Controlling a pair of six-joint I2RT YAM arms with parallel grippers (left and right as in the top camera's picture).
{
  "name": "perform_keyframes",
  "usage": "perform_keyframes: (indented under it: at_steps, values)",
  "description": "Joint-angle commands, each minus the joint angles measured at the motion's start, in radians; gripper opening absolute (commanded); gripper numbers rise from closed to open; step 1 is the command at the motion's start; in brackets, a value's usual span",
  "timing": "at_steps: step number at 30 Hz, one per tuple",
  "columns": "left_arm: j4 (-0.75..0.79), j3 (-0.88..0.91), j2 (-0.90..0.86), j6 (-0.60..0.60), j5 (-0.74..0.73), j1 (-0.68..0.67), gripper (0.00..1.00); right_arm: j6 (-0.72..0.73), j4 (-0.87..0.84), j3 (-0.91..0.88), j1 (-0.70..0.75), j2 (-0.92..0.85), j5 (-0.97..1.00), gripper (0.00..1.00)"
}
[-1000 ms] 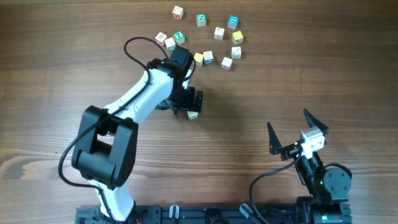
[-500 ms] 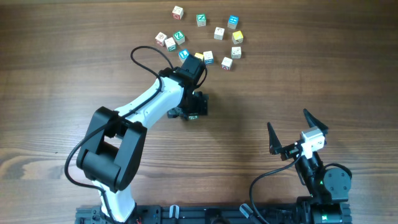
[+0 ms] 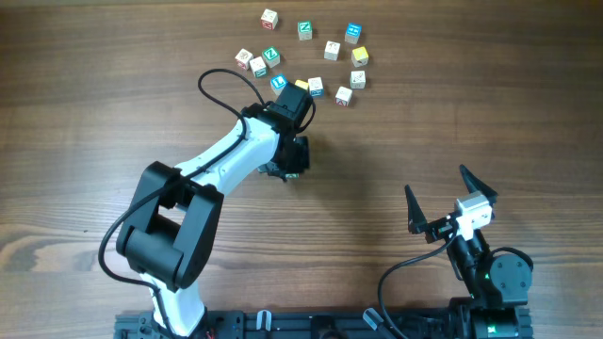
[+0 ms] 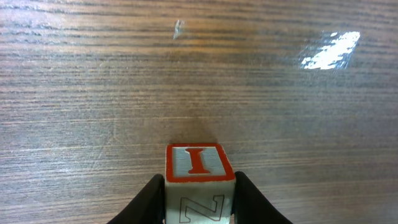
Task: Form a circle
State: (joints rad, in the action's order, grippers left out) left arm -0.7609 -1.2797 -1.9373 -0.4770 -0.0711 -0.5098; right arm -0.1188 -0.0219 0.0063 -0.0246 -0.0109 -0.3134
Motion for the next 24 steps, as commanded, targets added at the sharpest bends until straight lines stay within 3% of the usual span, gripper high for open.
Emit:
perform_keyframes:
  at_steps: [1,9,12,19,24]
  values:
    - [0.020,0.010,0.005,-0.003,0.055,-0.003,0.27,-0.010,-0.003,-0.001,-0.002,0.007,0.003,1.00]
    - [0.077,0.010,0.005,-0.024,0.067,-0.002,0.26,-0.010,-0.003,-0.001,-0.002,0.007,0.003,0.99]
    - [0.061,0.010,0.005,-0.140,0.141,-0.002,0.26,-0.010,-0.003,-0.001,-0.002,0.007,0.003,1.00]
    - [0.073,0.010,0.005,-0.372,0.156,0.016,0.26,-0.010,-0.003,-0.001,-0.002,0.007,0.003,1.00]
    - [0.073,0.010,0.005,-0.452,0.155,0.061,0.29,-0.010,-0.003,-0.001,-0.002,0.007,0.003,1.00]
